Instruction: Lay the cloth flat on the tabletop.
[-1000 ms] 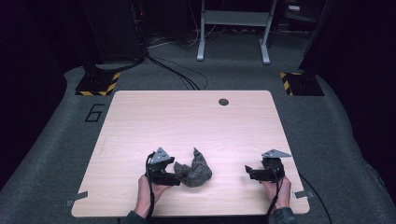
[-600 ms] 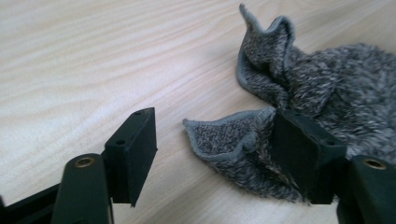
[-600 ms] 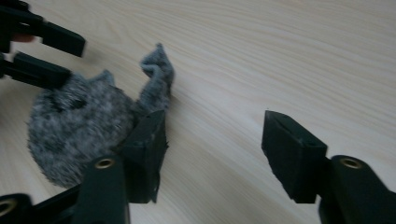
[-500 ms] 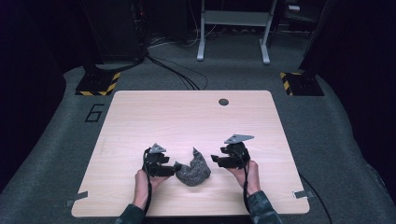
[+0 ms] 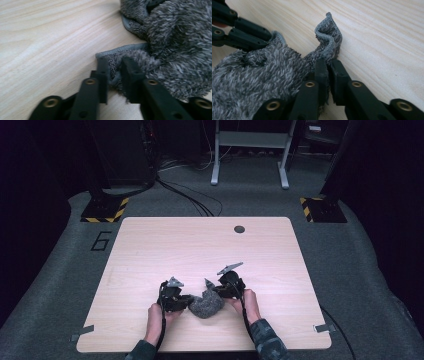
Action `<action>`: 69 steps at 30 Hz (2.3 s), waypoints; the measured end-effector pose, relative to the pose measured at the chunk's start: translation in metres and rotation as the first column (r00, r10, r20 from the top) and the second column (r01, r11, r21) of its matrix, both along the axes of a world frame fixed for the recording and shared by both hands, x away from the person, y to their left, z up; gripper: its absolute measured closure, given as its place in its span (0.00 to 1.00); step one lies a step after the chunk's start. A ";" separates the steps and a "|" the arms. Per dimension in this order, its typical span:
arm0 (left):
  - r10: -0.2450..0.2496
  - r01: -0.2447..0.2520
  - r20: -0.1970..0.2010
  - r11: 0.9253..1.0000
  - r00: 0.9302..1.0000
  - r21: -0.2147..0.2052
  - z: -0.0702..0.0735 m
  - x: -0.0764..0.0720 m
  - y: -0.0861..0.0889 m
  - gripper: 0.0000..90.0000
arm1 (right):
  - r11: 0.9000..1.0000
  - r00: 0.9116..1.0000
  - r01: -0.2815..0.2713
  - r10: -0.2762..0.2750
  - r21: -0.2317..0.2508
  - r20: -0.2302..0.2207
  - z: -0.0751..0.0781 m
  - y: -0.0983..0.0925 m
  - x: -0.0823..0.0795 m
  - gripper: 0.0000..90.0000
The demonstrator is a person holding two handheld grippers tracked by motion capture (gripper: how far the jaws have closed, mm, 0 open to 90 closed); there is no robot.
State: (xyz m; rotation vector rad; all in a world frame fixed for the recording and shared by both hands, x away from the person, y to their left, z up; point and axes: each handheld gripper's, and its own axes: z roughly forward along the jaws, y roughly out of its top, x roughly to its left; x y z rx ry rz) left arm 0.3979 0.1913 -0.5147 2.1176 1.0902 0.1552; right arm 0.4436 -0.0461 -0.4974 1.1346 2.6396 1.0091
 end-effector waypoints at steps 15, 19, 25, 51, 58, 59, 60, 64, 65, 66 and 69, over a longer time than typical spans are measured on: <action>0.064 -0.051 0.167 0.995 0.984 -0.083 0.033 -0.022 0.016 0.97 | 0.990 0.974 0.097 -0.116 0.104 0.192 0.051 -0.051 -0.028 0.98; 0.064 -0.050 0.165 0.995 0.984 -0.086 0.036 -0.029 0.020 0.96 | 0.983 0.967 0.140 -0.162 0.121 0.196 0.055 -0.067 -0.034 0.98; -0.006 0.007 0.080 1.000 0.997 -0.015 0.018 -0.042 0.019 0.85 | 0.980 0.976 0.197 -0.198 0.022 0.085 0.006 -0.090 -0.043 0.93; -0.099 0.096 0.049 0.993 0.994 0.075 0.028 -0.031 -0.017 0.38 | 0.998 0.996 -0.008 0.003 0.058 0.087 0.029 -0.049 -0.070 0.65; -0.107 0.105 0.042 0.993 0.993 0.053 0.029 -0.047 -0.006 0.33 | 0.999 0.999 -0.032 0.032 0.002 0.029 0.013 -0.060 -0.084 0.61; -0.087 0.085 0.051 0.996 0.995 0.039 0.032 -0.048 -0.003 0.33 | 1.000 0.999 -0.027 0.027 -0.001 0.025 0.012 -0.063 -0.085 0.61; -0.078 0.075 0.066 0.996 0.995 0.043 0.034 -0.046 0.001 0.33 | 1.000 1.000 -0.019 0.019 0.005 0.018 0.013 -0.066 -0.085 0.60; -0.032 0.030 0.075 0.999 0.997 0.027 0.041 -0.037 0.011 0.34 | 0.998 0.999 0.028 -0.030 0.050 0.044 0.023 -0.076 -0.080 0.60; -0.012 0.010 0.078 1.000 0.997 0.022 0.042 -0.034 0.012 0.35 | 0.994 0.996 0.059 -0.065 0.091 0.068 0.030 -0.082 -0.073 0.61; -0.003 0.000 0.072 0.999 0.997 0.037 0.040 -0.027 0.011 0.37 | 0.992 0.995 0.072 -0.079 0.108 0.066 0.033 -0.082 -0.069 0.61; -0.056 0.054 0.030 0.996 0.998 0.076 0.029 -0.019 -0.002 0.45 | 0.993 0.996 0.058 -0.064 0.101 0.062 0.031 -0.070 -0.059 0.61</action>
